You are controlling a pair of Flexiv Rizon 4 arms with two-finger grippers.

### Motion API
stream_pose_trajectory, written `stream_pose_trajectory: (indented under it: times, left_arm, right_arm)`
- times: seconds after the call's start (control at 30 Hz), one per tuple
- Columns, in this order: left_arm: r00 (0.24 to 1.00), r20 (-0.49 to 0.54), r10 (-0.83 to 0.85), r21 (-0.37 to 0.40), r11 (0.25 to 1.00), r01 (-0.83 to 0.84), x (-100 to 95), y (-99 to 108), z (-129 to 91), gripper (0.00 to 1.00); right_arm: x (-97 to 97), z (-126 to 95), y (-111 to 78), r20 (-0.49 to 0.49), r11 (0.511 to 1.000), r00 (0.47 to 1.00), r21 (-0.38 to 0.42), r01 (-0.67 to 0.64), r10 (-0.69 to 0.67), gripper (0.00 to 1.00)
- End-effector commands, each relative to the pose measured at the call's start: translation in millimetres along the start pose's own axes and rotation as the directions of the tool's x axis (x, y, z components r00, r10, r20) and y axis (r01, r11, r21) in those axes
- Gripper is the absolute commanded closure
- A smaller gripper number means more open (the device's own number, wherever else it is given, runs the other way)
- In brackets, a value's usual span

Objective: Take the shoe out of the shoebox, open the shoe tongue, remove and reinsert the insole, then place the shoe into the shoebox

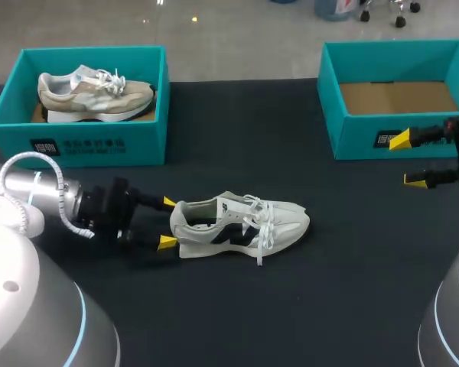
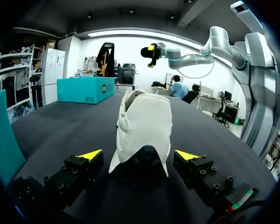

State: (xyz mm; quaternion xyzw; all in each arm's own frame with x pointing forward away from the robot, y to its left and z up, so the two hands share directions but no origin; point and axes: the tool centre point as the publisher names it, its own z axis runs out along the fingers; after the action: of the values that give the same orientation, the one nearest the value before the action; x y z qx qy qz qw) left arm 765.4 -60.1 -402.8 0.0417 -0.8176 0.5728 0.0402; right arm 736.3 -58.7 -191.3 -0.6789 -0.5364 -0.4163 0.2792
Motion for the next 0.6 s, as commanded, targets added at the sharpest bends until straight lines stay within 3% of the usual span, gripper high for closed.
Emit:
stream_pose_trajectory:
  times: [0.03,0.33,0.6]
  left_arm:
    - [1.0,-0.007,0.0,-0.005,1.0,0.0,3.2,2,7,0.0]
    - [0.998,0.055,0.012,-0.006,1.0,-0.011,0.2,1,20,0.0]
    - [0.999,0.044,0.009,0.0,1.0,-0.009,-1.7,-2,28,0.0]
  right_arm:
    - [0.5,0,-0.9,0.004,1.0,1.0,-0.001,-0.001,0.001,0.0]
    - [0.5,0,-0.9,0.004,1.0,1.0,-0.001,-0.001,0.001,0.0]
    - [0.5,0,-0.9,0.004,1.0,1.0,-0.001,-0.001,0.001,0.0]
